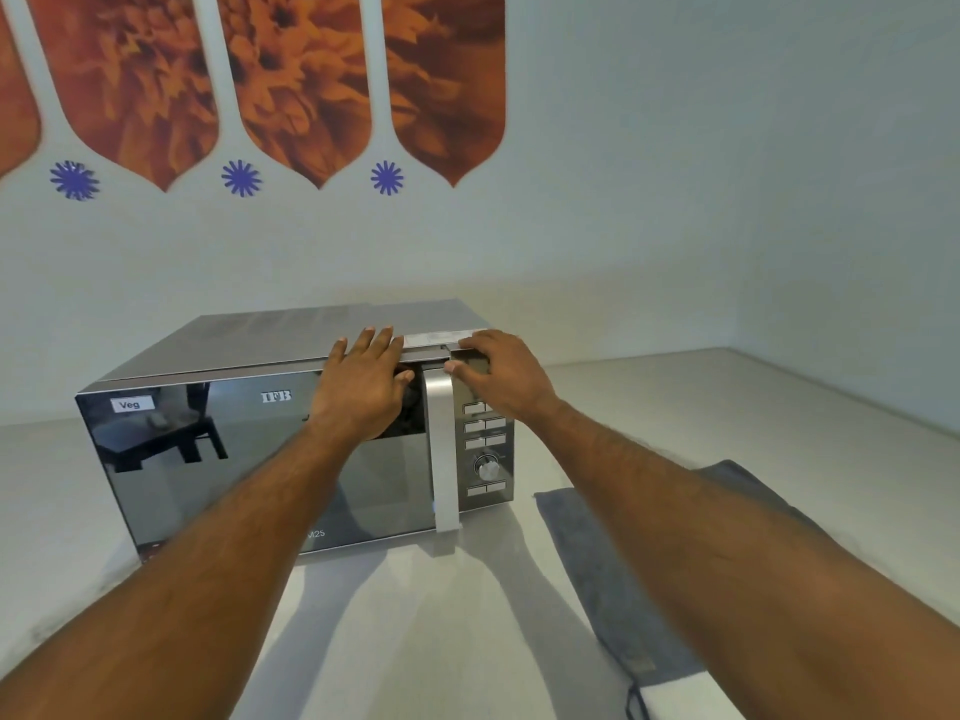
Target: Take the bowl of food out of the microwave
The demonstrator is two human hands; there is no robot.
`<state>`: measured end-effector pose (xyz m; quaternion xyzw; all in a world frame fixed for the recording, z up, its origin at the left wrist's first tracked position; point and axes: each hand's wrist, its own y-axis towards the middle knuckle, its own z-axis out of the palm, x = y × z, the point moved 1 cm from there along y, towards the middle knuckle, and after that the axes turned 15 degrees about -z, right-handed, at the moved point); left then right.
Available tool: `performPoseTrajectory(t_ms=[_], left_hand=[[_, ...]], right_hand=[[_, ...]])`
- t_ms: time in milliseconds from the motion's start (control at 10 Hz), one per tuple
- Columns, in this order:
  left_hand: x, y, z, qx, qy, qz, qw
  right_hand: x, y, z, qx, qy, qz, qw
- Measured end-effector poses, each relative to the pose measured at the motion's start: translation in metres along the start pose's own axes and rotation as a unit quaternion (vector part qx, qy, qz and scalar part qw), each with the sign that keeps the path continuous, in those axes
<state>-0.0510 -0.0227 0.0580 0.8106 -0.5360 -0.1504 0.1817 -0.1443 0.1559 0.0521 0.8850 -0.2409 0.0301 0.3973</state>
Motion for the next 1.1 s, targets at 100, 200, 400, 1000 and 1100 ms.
performPoseTrajectory(t_ms=[100, 200, 400, 1000, 1100], left_hand=[[0.001, 0.003, 0.001, -0.001, 0.003, 0.007, 1.000], [0.002, 0.005, 0.002, 0.003, 0.001, 0.012, 1.000], [0.003, 0.012, 0.004, 0.008, -0.001, 0.013, 1.000], [0.020, -0.004, -0.002, -0.002, -0.025, 0.012, 1.000], [0.042, -0.014, -0.005, -0.020, -0.025, -0.009, 0.999]], right_hand=[[0.002, 0.006, -0.001, -0.028, 0.017, 0.048, 0.998], [0.005, 0.009, 0.000, -0.032, 0.007, 0.070, 0.997], [0.010, 0.013, 0.003, -0.058, -0.028, 0.088, 0.994], [0.019, -0.004, 0.002, -0.012, -0.037, 0.041, 0.998], [0.017, -0.007, 0.001, 0.028, -0.074, 0.007, 0.997]])
